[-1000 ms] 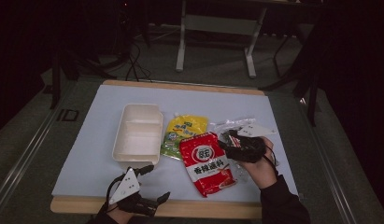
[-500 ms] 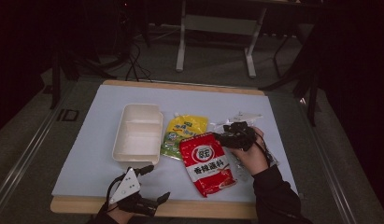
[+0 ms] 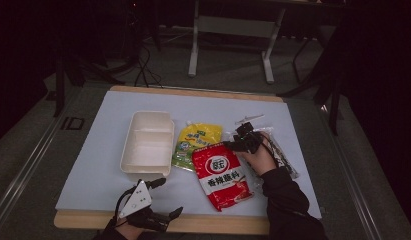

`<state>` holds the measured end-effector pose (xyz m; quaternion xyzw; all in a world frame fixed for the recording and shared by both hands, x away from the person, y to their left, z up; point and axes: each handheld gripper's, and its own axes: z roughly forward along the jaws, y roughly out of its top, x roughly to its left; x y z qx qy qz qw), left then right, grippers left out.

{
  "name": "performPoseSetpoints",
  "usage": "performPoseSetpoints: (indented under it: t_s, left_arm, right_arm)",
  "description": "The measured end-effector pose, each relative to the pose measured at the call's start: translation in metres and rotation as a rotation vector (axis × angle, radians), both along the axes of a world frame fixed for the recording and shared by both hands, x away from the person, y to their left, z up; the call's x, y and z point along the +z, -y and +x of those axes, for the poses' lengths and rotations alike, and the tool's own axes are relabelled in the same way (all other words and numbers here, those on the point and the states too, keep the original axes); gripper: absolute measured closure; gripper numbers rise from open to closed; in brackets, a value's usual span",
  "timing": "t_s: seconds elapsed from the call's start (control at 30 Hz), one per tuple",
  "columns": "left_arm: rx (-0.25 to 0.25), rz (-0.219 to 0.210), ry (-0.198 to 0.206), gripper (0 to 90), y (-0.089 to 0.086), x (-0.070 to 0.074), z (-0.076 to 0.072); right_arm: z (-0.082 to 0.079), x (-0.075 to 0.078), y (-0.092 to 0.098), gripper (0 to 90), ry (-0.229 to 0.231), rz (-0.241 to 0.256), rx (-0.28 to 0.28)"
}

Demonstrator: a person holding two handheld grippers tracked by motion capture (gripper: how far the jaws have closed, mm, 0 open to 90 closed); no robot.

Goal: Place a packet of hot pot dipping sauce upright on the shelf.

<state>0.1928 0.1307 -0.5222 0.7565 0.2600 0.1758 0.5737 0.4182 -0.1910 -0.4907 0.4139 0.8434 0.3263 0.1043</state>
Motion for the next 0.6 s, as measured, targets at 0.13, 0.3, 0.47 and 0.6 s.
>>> performPoseSetpoints:
  t_s: [0.13, 0.3, 0.47, 0.6]
  left_arm:
    - [0.003, 0.006, 0.003, 3.2, 0.0, 0.0, 0.0]
    - [0.005, 0.003, -0.002, 3.2, -0.001, 0.0, 0.0]
    - [0.001, 0.01, -0.006, 3.2, 0.0, -0.001, 0.0]
    - [0.003, 0.018, 0.0, 3.2, 0.001, -0.001, 0.0]
  right_arm:
    - [0.01, -0.007, 0.0, 44.4, -0.022, -0.003, -0.009]
    - [0.021, -0.015, -0.003, 47.7, -0.063, -0.03, 0.006]
    - [0.028, -0.021, -0.004, 50.0, -0.117, -0.045, 0.035]
    - [0.033, -0.025, -0.002, 62.9, -0.157, -0.064, 0.074]
